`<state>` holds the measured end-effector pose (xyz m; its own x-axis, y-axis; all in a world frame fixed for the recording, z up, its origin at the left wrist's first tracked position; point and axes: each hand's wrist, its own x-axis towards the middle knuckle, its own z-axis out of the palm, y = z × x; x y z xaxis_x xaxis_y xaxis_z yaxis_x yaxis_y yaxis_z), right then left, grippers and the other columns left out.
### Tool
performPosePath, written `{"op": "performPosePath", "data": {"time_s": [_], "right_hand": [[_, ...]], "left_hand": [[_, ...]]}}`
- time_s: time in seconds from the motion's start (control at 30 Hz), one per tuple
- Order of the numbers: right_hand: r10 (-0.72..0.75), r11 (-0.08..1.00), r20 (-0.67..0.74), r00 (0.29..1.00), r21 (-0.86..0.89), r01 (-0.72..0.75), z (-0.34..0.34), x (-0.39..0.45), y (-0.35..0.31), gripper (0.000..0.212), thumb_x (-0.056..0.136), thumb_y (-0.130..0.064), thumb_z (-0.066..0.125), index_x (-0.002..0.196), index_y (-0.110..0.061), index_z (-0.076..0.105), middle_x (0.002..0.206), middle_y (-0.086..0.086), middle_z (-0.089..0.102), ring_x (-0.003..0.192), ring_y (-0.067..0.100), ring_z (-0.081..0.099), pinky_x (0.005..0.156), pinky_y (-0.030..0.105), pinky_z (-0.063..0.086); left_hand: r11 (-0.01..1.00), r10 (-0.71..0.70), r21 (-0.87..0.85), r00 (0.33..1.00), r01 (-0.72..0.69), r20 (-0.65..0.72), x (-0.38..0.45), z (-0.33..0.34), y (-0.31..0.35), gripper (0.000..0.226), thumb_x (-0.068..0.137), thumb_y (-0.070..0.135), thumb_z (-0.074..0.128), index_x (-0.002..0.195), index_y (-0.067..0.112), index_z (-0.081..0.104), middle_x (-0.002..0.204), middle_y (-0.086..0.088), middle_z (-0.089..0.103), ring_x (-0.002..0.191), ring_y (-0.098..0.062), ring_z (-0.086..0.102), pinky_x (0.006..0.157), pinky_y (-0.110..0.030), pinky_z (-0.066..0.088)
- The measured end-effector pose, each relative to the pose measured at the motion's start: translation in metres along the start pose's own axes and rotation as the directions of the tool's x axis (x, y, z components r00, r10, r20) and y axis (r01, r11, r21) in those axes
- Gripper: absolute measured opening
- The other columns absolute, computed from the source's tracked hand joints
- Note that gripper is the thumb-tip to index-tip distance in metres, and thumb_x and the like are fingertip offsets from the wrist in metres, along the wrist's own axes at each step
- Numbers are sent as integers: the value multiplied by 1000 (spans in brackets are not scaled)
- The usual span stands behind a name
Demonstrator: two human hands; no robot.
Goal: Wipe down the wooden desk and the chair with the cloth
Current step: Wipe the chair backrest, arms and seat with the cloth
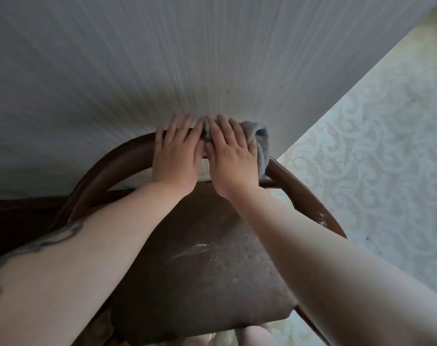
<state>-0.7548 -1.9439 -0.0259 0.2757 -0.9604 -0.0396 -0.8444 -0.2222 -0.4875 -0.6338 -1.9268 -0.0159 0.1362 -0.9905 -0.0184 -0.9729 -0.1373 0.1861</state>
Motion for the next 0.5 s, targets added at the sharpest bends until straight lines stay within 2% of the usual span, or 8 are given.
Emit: {"op": "performPosePath", "data": {"time_s": [0.03, 0.1, 0.17, 0.27, 0.33, 0.4, 0.43, 0.5], "right_hand": [[-28, 1000, 12, 1000, -13, 28, -6, 3, 12, 49, 105, -36, 28, 154, -29, 22, 161, -5, 22, 149, 16, 13, 118, 43, 10], [200, 980, -70, 977, 1, -200, -12, -12, 44, 49, 106, -36, 26, 154, -29, 24, 159, -5, 27, 147, 15, 17, 117, 41, 12], [425, 905, -150, 893, 29, -425, -10, -48, 55, 50, 105, -35, 28, 154, -31, 20, 161, -6, 21, 149, 14, 11, 117, 43, 9], [409, 912, -110, 906, 70, -404, 2, -51, 34, 56, 104, -35, 30, 155, -35, 6, 163, -10, 0, 149, 10, -8, 116, 40, -5], [259, 966, -68, 964, 28, -257, -3, -26, 35, 54, 105, -34, 29, 155, -32, 9, 163, -7, 5, 150, 12, -4, 117, 37, -8], [204, 978, -106, 973, -7, -206, -8, -22, 52, 52, 104, -35, 28, 155, -30, 16, 162, -6, 14, 150, 13, 5, 120, 39, 2], [285, 958, -131, 949, 23, -285, -10, -32, 62, 52, 104, -36, 28, 155, -31, 15, 162, -7, 14, 150, 13, 5, 120, 41, 5], [505, 862, -175, 845, 58, -504, -4, -69, 67, 55, 104, -37, 28, 155, -34, 8, 163, -9, 5, 150, 12, -2, 118, 45, 3]], "left_hand": [[999, 54, -2, 998, -54, 25, 2, 0, 10, 51, 103, 33, 23, 153, 23, 22, 160, 1, 20, 149, -21, 8, 119, -45, 1], [993, 116, -13, 992, -116, 55, 4, 3, 26, 51, 104, 34, 22, 154, 24, 19, 161, 3, 16, 149, -20, 5, 118, -44, -3], [981, 190, 17, 978, -193, 88, 1, 9, 40, 52, 103, 37, 17, 154, 27, 18, 161, 4, 15, 150, -20, 4, 118, -44, -6], [976, 207, 48, 972, -213, 107, 1, 19, 57, 54, 100, 39, 12, 153, 30, 18, 161, 10, 14, 149, -18, 1, 116, -48, -10], [985, 171, 19, 980, -174, 104, 4, 21, 64, 53, 101, 38, 13, 153, 29, 21, 161, 12, 15, 149, -16, -1, 116, -48, -10], [985, 172, 12, 980, -174, 103, 6, 21, 63, 51, 104, 38, 18, 153, 29, 19, 160, 12, 15, 149, -16, -2, 117, -49, -9], [982, 183, 20, 977, -187, 109, 6, 21, 61, 51, 104, 39, 20, 154, 31, 17, 161, 11, 13, 149, -17, -3, 116, -50, -10], [979, 196, 35, 973, -201, 122, 2, 19, 60, 51, 103, 41, 22, 154, 34, 13, 162, 9, 10, 149, -21, -7, 114, -51, -14]]}}
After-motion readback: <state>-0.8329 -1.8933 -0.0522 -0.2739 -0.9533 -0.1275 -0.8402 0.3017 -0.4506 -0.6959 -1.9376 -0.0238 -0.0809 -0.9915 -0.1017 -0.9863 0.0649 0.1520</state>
